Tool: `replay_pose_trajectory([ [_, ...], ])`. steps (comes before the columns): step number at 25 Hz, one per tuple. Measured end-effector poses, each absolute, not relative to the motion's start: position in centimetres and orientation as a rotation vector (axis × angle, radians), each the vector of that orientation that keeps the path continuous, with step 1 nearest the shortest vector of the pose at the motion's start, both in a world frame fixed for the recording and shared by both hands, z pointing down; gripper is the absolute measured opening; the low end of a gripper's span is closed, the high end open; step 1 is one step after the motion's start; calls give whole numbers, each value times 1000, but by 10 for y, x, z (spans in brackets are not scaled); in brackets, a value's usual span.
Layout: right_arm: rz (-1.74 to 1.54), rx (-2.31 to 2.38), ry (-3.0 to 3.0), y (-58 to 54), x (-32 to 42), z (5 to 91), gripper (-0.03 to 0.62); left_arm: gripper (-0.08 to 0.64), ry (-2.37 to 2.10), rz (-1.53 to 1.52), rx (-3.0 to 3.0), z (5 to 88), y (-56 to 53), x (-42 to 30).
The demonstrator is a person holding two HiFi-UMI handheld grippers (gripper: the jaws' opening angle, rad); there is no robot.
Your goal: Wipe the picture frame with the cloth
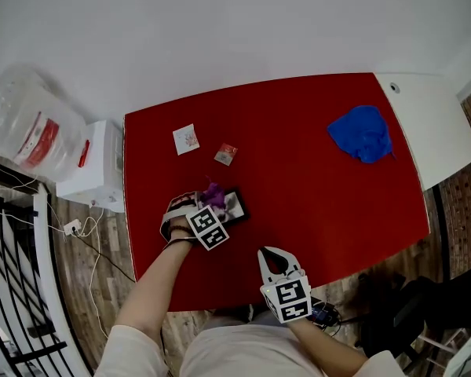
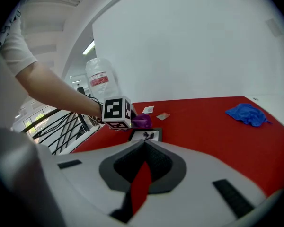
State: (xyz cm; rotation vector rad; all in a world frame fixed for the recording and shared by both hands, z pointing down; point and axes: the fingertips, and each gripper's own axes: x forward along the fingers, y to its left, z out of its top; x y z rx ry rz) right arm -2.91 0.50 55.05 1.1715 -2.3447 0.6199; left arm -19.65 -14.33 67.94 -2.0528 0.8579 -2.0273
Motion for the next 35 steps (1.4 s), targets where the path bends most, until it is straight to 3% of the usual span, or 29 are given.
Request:
replay_pose_trajectory([
  [19, 625, 1134, -2393, -11, -46, 550, 3, 61, 683, -2061, -2094, 688, -53, -166],
  [28, 637, 1148, -2379, -9, -38, 551, 3, 61, 962, -2014, -2120, 667, -131, -182],
  [35, 646, 1177, -2341, -4, -18, 558, 3, 61, 925, -2083, -2041, 684, -148, -181],
])
